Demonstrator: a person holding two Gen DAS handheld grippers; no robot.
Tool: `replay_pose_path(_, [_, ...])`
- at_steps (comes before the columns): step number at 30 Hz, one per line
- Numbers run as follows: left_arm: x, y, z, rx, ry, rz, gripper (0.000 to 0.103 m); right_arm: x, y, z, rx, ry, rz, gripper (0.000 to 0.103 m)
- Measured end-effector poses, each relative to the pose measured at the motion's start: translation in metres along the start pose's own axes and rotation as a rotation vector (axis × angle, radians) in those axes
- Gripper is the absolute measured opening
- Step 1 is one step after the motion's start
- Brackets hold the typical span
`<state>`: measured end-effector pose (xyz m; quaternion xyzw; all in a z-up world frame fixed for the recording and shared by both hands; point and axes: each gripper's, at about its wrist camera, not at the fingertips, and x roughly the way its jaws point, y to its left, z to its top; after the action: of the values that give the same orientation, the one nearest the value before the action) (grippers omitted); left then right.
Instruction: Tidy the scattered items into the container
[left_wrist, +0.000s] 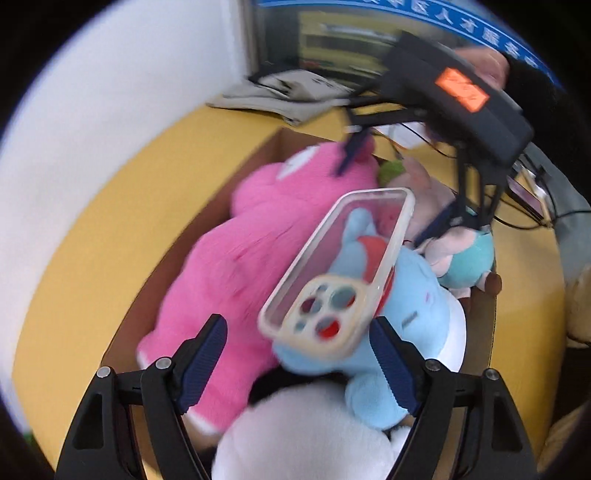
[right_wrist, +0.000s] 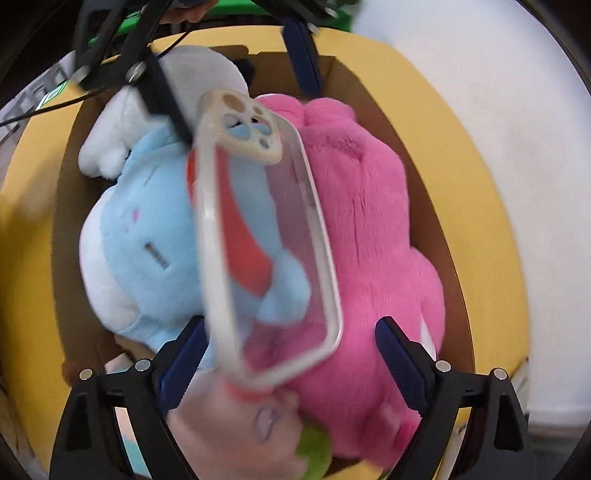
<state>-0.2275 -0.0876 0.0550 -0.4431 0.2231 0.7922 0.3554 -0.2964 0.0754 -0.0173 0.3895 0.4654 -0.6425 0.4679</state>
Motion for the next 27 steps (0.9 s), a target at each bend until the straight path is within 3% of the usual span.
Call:
replay_pose_path(3, [-0.025,-0.015,-0.026,-0.058,-0.066,0.065,0.080,-0.031,0.024,-0.026,0.067,-0.082,-0.042,0.096])
replay_pose_path(5, [-0.040,-0.031,-0.051,-0.139,-0.123,0.109,0.080,-0.054,0.045,-0.048,0.152,-0.139,-0.123,0.097])
replay_pose_path(8, [-0.067,-0.052,-0.081,-0.290,-0.214,0.158,0.080,-0.077,0.073,-0.079,0.386,-0.178,-0.264,0.098])
replay_pose_path(12, [-0.088,-0.096,-0.117,-0.486,-0.343,0.200,0.080,-0.109,0.088,-0.121,0.659,-0.245,-0.351,0.099])
replay_pose_path(16, [-0.078,-0.139,-0.131,-0.695,-0.455,0.225,0.081,-0.119,0.133,-0.123,0.870,-0.311,-0.373,0.100])
replay_pose_path(22, [-0.074,-0.198,-0.144,-0.880,-0.462,0.380,0.081,-0.121,0.206,-0.129,1.007,-0.430,-0.305,0.101])
replay_pose_path(24, [-0.066,-0.217,-0.144,-0.909,-0.449,0.447,0.081,-0.112,0.224,-0.139,1.063,-0.398,-0.326,0.102])
replay_pose_path(27, [-0.043,-0.232,-0.143,-0.936,-0.399,0.486,0.081,-0.103,0.239,-0.155,1.130,-0.319,-0.394,0.102])
